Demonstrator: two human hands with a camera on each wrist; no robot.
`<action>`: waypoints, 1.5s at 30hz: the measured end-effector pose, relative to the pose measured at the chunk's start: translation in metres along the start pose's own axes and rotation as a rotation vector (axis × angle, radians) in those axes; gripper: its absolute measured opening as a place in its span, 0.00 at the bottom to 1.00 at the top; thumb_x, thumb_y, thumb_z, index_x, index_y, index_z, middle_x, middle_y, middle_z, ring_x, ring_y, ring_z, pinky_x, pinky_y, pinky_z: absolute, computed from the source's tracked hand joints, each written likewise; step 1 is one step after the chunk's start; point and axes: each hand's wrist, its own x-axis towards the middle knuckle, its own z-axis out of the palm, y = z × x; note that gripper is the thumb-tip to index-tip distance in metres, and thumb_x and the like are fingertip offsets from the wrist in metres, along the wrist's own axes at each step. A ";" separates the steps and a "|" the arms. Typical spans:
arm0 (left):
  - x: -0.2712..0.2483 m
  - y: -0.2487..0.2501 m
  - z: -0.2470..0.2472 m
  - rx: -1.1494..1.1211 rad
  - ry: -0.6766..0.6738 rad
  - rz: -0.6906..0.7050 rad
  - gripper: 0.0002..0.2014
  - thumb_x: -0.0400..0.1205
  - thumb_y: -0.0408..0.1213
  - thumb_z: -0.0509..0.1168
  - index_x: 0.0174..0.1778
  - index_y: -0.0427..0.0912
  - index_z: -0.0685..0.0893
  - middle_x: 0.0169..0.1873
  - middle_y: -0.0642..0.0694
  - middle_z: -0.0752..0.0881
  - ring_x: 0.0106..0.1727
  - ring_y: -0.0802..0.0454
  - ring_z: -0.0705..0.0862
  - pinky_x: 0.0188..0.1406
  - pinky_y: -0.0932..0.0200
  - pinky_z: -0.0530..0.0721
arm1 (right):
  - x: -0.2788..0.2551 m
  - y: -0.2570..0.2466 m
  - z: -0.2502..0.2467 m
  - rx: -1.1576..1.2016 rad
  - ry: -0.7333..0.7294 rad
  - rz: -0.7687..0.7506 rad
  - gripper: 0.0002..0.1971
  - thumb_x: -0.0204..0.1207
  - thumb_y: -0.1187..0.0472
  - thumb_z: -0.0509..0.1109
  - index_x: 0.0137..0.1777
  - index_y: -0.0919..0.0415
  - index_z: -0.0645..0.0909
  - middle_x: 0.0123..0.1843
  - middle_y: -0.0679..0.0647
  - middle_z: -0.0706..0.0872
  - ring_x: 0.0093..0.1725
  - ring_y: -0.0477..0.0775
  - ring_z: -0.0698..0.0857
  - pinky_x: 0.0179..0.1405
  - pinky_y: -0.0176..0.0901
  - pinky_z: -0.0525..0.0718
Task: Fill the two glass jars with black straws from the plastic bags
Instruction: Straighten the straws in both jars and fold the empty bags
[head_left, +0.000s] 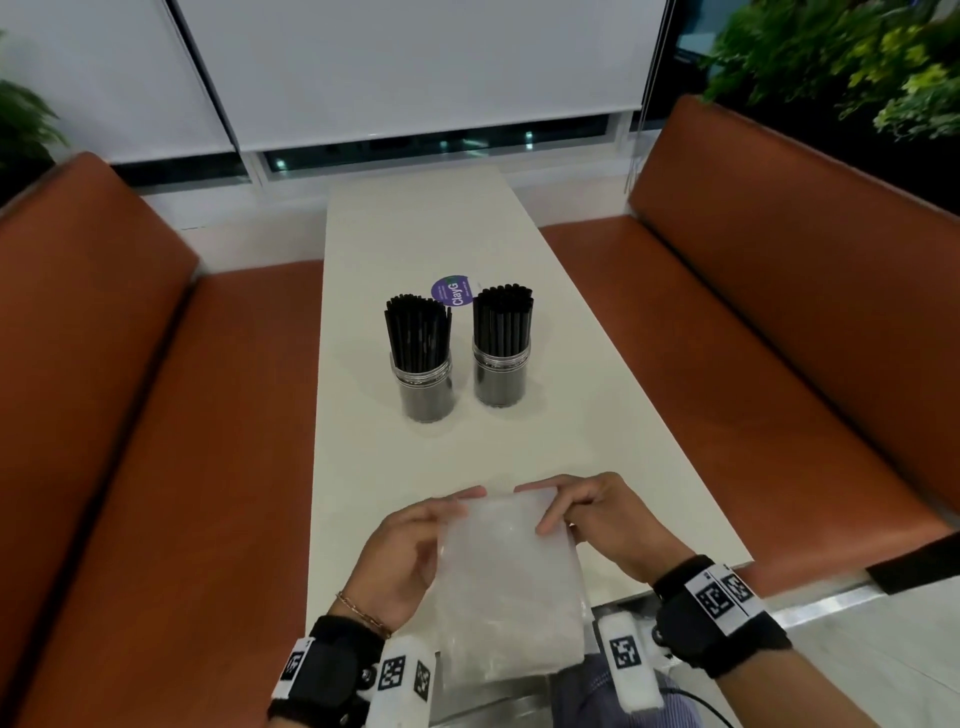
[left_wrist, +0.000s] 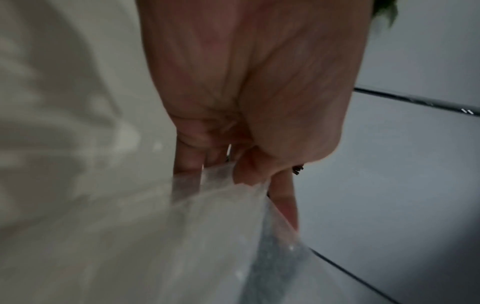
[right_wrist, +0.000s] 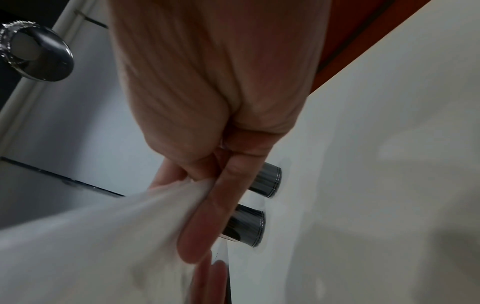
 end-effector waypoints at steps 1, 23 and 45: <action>-0.001 0.001 0.001 -0.099 0.000 -0.036 0.16 0.83 0.24 0.61 0.58 0.33 0.94 0.75 0.34 0.85 0.70 0.35 0.83 0.71 0.37 0.77 | 0.001 0.001 -0.001 -0.008 -0.001 -0.004 0.25 0.72 0.90 0.55 0.36 0.73 0.93 0.62 0.49 0.95 0.60 0.60 0.93 0.55 0.67 0.94; 0.042 -0.032 0.112 0.446 -0.128 -0.053 0.20 0.76 0.20 0.75 0.62 0.42 0.91 0.54 0.44 0.94 0.47 0.48 0.93 0.33 0.53 0.91 | -0.045 0.024 -0.094 0.189 0.067 0.086 0.14 0.80 0.67 0.79 0.65 0.60 0.90 0.61 0.60 0.95 0.60 0.66 0.94 0.61 0.60 0.87; 0.104 -0.115 0.271 0.630 -0.254 -0.300 0.19 0.79 0.35 0.81 0.66 0.41 0.89 0.62 0.34 0.91 0.55 0.39 0.93 0.48 0.39 0.93 | -0.141 0.112 -0.268 0.335 0.164 0.247 0.17 0.71 0.70 0.85 0.60 0.60 0.91 0.66 0.63 0.90 0.59 0.65 0.93 0.55 0.57 0.91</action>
